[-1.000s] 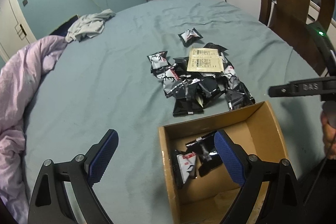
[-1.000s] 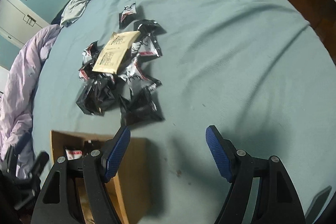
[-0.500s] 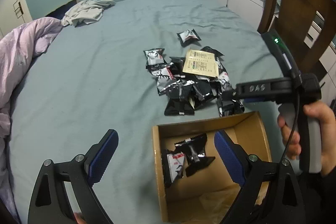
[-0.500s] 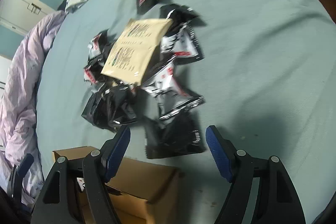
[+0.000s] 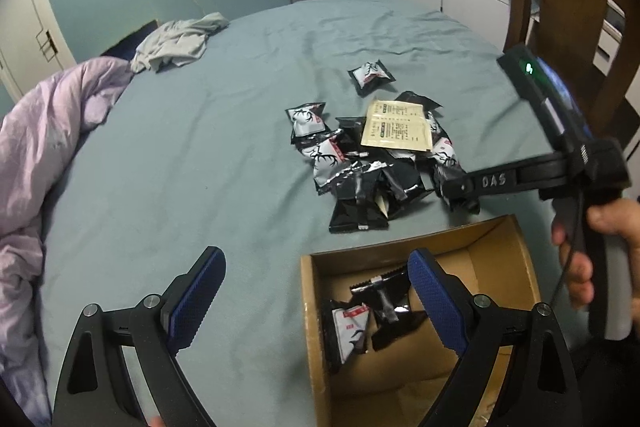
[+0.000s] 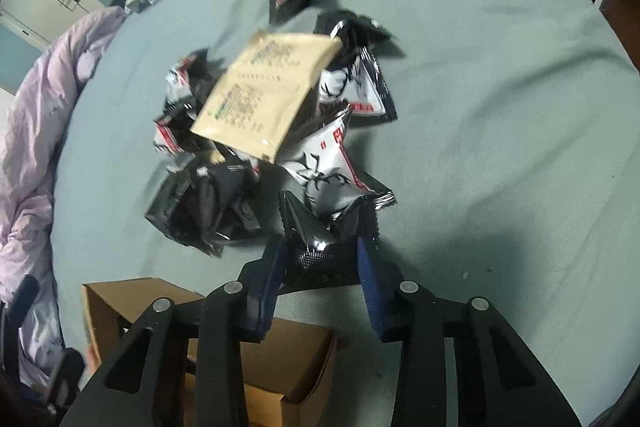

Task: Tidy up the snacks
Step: 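Reach the right tool into the pile and grasp another black packet, then grasp a black snack packet from the pile with the left tool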

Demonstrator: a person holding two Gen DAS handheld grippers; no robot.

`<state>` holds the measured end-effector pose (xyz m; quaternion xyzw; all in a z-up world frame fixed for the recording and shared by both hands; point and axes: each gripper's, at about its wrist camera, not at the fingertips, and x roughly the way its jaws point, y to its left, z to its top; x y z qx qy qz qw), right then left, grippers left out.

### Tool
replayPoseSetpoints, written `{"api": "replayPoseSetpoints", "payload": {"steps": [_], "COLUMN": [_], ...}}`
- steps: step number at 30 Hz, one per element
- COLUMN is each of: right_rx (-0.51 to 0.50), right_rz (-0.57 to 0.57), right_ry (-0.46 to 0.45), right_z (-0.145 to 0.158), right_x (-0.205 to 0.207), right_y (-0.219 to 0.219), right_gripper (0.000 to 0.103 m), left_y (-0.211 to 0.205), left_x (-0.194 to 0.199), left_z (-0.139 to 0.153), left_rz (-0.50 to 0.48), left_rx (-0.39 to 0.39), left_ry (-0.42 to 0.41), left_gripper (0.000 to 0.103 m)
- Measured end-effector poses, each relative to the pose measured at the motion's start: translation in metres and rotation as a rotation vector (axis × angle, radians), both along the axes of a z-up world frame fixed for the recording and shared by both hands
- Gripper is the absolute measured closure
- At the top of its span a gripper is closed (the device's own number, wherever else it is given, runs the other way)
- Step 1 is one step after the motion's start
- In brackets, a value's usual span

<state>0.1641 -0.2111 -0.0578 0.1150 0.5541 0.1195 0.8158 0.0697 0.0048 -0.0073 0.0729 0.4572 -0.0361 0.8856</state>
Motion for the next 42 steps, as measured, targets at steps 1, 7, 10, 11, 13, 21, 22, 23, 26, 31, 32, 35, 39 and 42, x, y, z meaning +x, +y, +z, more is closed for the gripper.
{"api": "replayPoseSetpoints", "payload": {"steps": [1, 7, 10, 11, 13, 21, 22, 23, 26, 31, 32, 35, 39, 42], "right_rx": [0.003, 0.086, 0.140, 0.155, 0.170, 0.174, 0.172, 0.169, 0.169, 0.161, 0.159, 0.152, 0.138, 0.138], "right_rz": [-0.002, -0.065, -0.131, -0.155, -0.192, -0.229, -0.228, -0.225, -0.221, -0.224, -0.223, -0.221, -0.229, -0.230], "right_ry": [-0.012, -0.116, -0.170, -0.189, -0.224, -0.219, -0.215, -0.209, -0.201, -0.205, -0.206, -0.213, -0.242, -0.274], "right_z": [0.002, 0.027, 0.039, 0.042, 0.046, 0.039, 0.038, 0.036, 0.037, 0.036, 0.035, 0.036, 0.038, 0.042], "right_x": [-0.001, -0.016, -0.026, -0.029, -0.035, -0.040, -0.038, -0.038, -0.030, -0.025, -0.025, -0.025, -0.031, -0.040], "right_y": [-0.001, -0.013, -0.037, -0.043, -0.051, -0.057, -0.056, -0.056, -0.054, -0.056, -0.055, -0.054, -0.055, -0.057], "right_gripper": [0.069, 0.071, 0.071, 0.071, 0.071, 0.071, 0.071, 0.071, 0.071, 0.071, 0.071, 0.071, 0.071, 0.071], "left_y": [-0.001, 0.000, -0.002, -0.001, 0.000, -0.012, -0.014, -0.016, -0.019, -0.020, -0.020, -0.018, -0.023, -0.021], "left_x": [0.001, 0.017, 0.038, 0.045, 0.065, 0.116, 0.118, 0.121, 0.127, 0.130, 0.130, 0.129, 0.122, 0.113], "left_z": [-0.001, -0.004, 0.002, 0.002, -0.007, -0.054, -0.057, -0.060, -0.071, -0.096, -0.098, -0.099, -0.095, -0.083], "left_rz": [-0.004, 0.040, 0.040, 0.048, 0.053, -0.035, -0.046, -0.054, -0.061, -0.049, -0.052, -0.057, -0.084, -0.063], "left_rx": [0.001, -0.005, -0.011, -0.021, -0.065, -0.094, -0.092, -0.089, -0.072, -0.076, -0.100, -0.140, -0.136, -0.138], "left_ry": [0.000, 0.011, -0.011, -0.010, 0.033, 0.265, 0.279, 0.289, 0.328, 0.432, 0.444, 0.443, 0.402, 0.359], "left_gripper": [0.009, 0.009, 0.009, 0.008, 0.007, 0.007, 0.007, 0.007, 0.010, 0.049, 0.053, 0.061, 0.067, 0.069]}}
